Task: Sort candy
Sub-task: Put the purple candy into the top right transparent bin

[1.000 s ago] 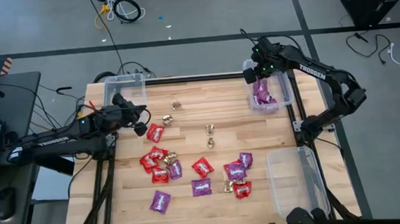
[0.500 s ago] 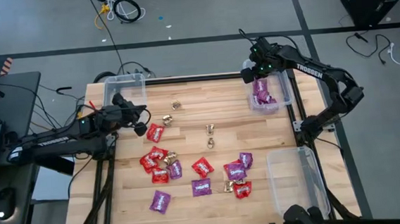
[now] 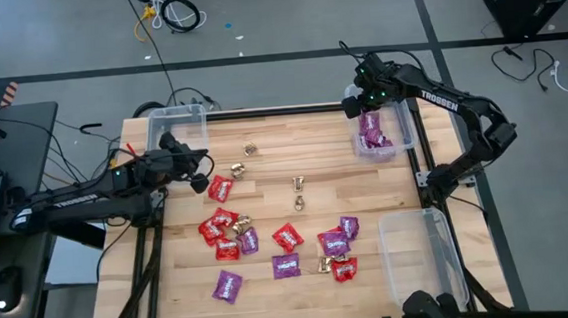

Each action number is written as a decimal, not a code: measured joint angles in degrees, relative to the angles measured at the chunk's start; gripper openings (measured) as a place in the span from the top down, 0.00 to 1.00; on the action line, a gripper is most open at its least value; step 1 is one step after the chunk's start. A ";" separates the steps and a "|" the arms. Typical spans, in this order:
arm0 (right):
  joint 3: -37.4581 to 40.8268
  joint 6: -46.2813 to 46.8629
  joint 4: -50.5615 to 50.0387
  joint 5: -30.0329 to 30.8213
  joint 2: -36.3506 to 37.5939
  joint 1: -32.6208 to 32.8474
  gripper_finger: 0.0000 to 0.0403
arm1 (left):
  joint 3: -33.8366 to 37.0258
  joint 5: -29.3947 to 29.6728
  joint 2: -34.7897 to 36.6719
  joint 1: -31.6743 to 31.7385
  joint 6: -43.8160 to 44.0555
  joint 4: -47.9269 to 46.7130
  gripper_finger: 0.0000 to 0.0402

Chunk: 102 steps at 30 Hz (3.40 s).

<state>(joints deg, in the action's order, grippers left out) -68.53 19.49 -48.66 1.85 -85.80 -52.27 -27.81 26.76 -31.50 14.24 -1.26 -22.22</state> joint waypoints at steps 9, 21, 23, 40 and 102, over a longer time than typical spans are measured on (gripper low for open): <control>0.00 -0.07 0.00 0.01 0.00 0.00 1.00 | 0.00 -0.02 -0.01 0.00 0.00 0.00 0.98; 0.02 -0.11 0.00 0.01 0.00 0.00 1.00 | 0.00 0.00 0.00 0.02 -0.02 0.00 0.98; 0.02 -0.13 0.02 0.02 0.00 0.00 1.00 | 0.00 -0.01 0.01 0.00 -0.02 0.00 0.98; 0.01 -2.91 0.96 0.02 0.00 0.00 1.00 | 0.00 0.00 0.01 0.00 -0.02 -0.02 0.98; 0.04 0.49 1.05 0.04 -0.37 0.00 0.91 | 7.96 -0.02 0.01 0.01 -1.49 11.56 0.98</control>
<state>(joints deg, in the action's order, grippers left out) -68.49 19.97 -47.62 1.89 -86.17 -52.27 -19.86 26.74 -31.48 14.25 -2.74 -10.66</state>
